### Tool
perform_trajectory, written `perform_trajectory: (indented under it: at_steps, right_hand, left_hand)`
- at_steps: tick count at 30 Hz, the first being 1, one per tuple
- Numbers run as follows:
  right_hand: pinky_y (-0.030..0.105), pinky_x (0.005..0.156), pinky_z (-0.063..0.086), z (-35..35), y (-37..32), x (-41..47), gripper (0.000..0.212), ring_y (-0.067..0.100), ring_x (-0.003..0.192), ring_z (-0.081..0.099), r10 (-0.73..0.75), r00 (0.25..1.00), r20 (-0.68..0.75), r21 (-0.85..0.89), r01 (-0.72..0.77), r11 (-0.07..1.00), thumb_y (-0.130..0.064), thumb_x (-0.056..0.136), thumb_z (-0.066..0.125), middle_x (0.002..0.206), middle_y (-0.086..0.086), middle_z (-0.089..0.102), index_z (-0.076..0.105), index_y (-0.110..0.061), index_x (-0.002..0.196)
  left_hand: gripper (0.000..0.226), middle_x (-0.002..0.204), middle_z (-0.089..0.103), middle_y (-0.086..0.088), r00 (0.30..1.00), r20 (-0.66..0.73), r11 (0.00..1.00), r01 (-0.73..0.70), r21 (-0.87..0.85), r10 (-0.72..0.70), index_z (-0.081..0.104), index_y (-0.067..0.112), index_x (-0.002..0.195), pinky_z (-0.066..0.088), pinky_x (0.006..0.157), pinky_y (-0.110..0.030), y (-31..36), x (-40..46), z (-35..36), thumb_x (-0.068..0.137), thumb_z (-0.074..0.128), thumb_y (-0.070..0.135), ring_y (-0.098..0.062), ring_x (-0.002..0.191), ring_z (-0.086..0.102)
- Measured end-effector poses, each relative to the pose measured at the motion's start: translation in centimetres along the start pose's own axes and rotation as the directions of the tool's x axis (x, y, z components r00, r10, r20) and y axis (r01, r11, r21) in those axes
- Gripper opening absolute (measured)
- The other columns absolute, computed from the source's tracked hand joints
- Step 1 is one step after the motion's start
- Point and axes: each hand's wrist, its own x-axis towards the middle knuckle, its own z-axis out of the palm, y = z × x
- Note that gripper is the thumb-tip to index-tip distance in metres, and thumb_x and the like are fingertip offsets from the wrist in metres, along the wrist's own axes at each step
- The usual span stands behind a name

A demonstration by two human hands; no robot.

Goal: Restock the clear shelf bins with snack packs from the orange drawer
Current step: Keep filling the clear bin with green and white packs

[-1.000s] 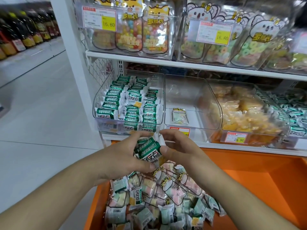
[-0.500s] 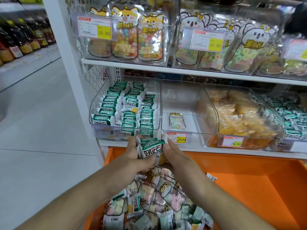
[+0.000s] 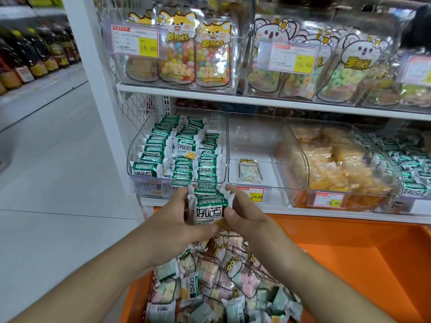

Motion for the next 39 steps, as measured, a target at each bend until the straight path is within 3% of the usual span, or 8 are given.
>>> perform_trajectory:
  at_steps: [3, 7, 10, 14, 22, 25, 33, 39]
  right_hand:
    - [0.011, 0.083, 0.053, -0.9, -0.7, 0.3, 0.058, -0.005, 0.116, 0.064, -0.053, 0.999, -0.008, -0.059, 0.052, 0.997, -0.004, 0.1, 0.066, 0.124, -0.021, 0.068, 0.048, -0.05, 0.129]
    - [0.037, 0.105, 0.053, -1.0, -1.8, -0.5, 0.079, 0.004, 0.125, 0.061, -0.098, 0.994, 0.045, -0.281, 0.107, 0.954, -0.037, 0.082, 0.086, 0.129, -0.036, 0.055, 0.04, -0.058, 0.143]
    - [0.03, 0.112, 0.046, -0.8, -2.7, 0.0, 0.079, -0.004, 0.129, 0.052, -0.18, 0.983, 0.023, -0.454, 0.171, 0.874, -0.04, 0.077, 0.092, 0.139, -0.031, 0.048, 0.047, -0.049, 0.141]
    - [0.015, 0.083, 0.052, -0.8, -4.4, 1.2, 0.072, -0.01, 0.101, 0.062, -0.151, 0.989, -0.001, -0.448, 0.135, 0.884, -0.027, 0.074, 0.095, 0.119, -0.021, 0.06, 0.053, -0.042, 0.13]
    - [0.026, 0.072, 0.06, 1.0, -8.8, 9.4, 0.057, 0.001, 0.083, 0.071, -0.186, 0.983, -0.016, -0.591, 0.14, 0.794, -0.028, 0.075, 0.094, 0.104, -0.011, 0.072, 0.062, -0.039, 0.121]
    - [0.029, 0.067, 0.058, 1.7, -9.3, 12.9, 0.073, -0.002, 0.074, 0.069, -0.159, 0.986, -0.056, -0.666, 0.082, 0.741, -0.034, 0.073, 0.095, 0.102, -0.014, 0.068, 0.057, -0.03, 0.135]
    - [0.034, 0.105, 0.048, 2.3, -8.5, 18.6, 0.102, 0.026, 0.137, 0.053, -0.092, 0.995, -0.045, -0.842, 0.012, 0.539, -0.042, 0.075, 0.092, 0.159, 0.006, 0.045, 0.039, -0.021, 0.159]
    - [0.032, 0.105, 0.044, 2.9, -7.0, 19.8, 0.095, 0.025, 0.14, 0.048, -0.066, 0.995, -0.07, -0.837, -0.023, 0.547, -0.038, 0.079, 0.092, 0.159, 0.003, 0.043, 0.039, -0.026, 0.157]
  left_hand:
    - [0.076, 0.123, 0.074, 0.016, 0.999, -0.016, 0.999, -0.033, 0.044, 0.033, 0.05, 0.043, 0.134, 0.05, 0.109, -0.045, 0.5, 0.0, -0.5, 0.072, 0.093, 0.037, -0.006, 0.113, 0.07]
    - [0.088, 0.132, 0.068, 0.017, 0.996, 0.002, 0.989, -0.088, 0.12, 0.089, 0.046, 0.048, 0.14, 0.052, 0.105, -0.048, 0.7, 0.0, -1.2, 0.067, 0.095, 0.048, -0.008, 0.121, 0.066]
    - [0.097, 0.137, 0.065, 0.016, 0.995, 0.041, 0.984, -0.101, 0.145, 0.096, 0.04, 0.053, 0.145, 0.051, 0.108, -0.05, 0.5, 0.4, -2.0, 0.065, 0.095, 0.05, -0.012, 0.127, 0.064]
    - [0.08, 0.128, 0.072, 0.01, 0.983, 0.139, 0.975, -0.146, 0.17, 0.123, 0.047, 0.044, 0.141, 0.054, 0.104, -0.049, 1.4, 1.5, -3.6, 0.079, 0.092, 0.024, -0.012, 0.117, 0.07]
    - [0.082, 0.125, 0.06, 0.028, 0.97, -0.111, 0.925, -0.167, 0.342, 0.216, 0.034, 0.043, 0.147, 0.055, 0.078, -0.017, 2.5, 4.5, -7.5, 0.082, 0.082, 0.052, 0.003, 0.104, 0.066]
    - [0.082, 0.148, 0.043, 0.019, 0.939, -0.224, 0.869, -0.126, 0.478, 0.26, 0.026, 0.035, 0.158, 0.047, 0.103, -0.025, 1.3, 5.8, -9.1, 0.093, 0.077, 0.036, -0.006, 0.129, 0.053]
    - [0.069, 0.164, 0.027, 0.012, 0.919, -0.266, 0.747, -0.045, 0.663, 0.292, 0.025, 0.027, 0.162, 0.024, 0.12, -0.029, -1.9, 7.9, -9.9, 0.103, 0.059, 0.038, -0.011, 0.151, 0.023]
    - [0.065, 0.158, 0.031, 0.013, 0.903, -0.269, 0.707, -0.053, 0.705, 0.336, 0.029, 0.027, 0.159, 0.025, 0.12, -0.03, -2.4, 8.5, -9.8, 0.102, 0.057, 0.041, -0.011, 0.147, 0.027]
